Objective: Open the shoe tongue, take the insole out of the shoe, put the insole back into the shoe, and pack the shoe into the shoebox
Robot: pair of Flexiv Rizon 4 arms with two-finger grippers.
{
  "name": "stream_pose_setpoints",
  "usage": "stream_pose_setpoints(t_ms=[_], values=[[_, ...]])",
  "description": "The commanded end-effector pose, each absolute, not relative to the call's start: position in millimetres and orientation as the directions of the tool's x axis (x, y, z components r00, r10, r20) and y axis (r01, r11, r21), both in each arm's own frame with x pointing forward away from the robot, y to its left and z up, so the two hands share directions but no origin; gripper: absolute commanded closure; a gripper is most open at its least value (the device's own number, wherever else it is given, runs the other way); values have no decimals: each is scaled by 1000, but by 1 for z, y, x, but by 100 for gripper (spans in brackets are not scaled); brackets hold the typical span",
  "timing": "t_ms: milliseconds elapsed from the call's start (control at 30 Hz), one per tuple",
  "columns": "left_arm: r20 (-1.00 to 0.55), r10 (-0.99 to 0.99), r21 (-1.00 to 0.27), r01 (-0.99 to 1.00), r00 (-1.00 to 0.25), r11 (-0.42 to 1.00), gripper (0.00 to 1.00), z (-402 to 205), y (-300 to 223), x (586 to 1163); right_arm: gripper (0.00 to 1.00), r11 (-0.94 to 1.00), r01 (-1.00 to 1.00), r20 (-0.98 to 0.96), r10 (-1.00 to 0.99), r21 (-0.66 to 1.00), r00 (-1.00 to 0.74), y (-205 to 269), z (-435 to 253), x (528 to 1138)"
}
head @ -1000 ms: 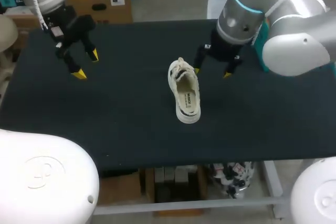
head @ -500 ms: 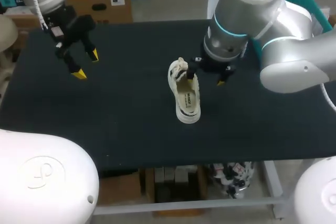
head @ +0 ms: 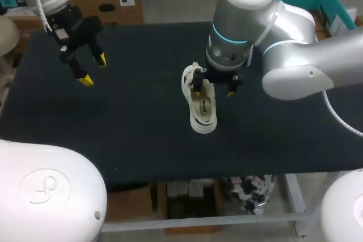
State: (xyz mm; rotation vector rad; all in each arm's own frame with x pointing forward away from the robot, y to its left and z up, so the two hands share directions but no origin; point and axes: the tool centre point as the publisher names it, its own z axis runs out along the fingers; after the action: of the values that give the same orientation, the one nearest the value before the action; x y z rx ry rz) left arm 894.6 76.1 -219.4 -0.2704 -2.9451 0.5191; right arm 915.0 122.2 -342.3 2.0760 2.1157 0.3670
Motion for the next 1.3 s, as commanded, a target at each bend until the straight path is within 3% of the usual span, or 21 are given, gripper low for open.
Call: stream_pose_setpoints(t_ms=[33, 67, 100, 133, 233, 267, 300, 767, 1300], values=[[108, 200, -349, 152, -974, 925, 0, -219, 76, 895, 0, -11, 884, -37, 999, 468, 32, 132, -355, 920], [108, 200, -349, 152, -974, 925, 0, -219, 76, 895, 0, -11, 885, -39, 999, 466, 33, 132, -356, 923], [108, 200, -349, 152, -974, 925, 0, -219, 76, 895, 20, -10, 885, -39, 999, 465, 32, 132, -356, 925], [108, 200, -349, 152, -974, 925, 0, -219, 76, 895, 51, -6, 887, -45, 999, 461, 30, 132, -357, 927], [108, 200, -349, 152, -974, 925, 0, -219, 76, 895, 77, 2, 891, -65, 997, 453, 31, 132, -360, 934], [108, 200, -349, 152, -974, 925, 0, -219, 76, 895, 97, 3, 893, -75, 997, 450, 35, 132, -362, 936], [108, 200, -349, 152, -974, 925, 0, -219, 76, 895, 100, 2, 893, -72, 997, 451, 34, 131, -364, 938], [108, 200, -349, 152, -974, 925, 0, -219, 76, 895, 100, -29, 887, -24, 999, 460, 45, 124, -350, 960], [108, 200, -349, 152, -974, 925, 0, -219, 76, 895, 100, -21, 806, -5, 1000, 592, 30, 87, -238, 1035]])
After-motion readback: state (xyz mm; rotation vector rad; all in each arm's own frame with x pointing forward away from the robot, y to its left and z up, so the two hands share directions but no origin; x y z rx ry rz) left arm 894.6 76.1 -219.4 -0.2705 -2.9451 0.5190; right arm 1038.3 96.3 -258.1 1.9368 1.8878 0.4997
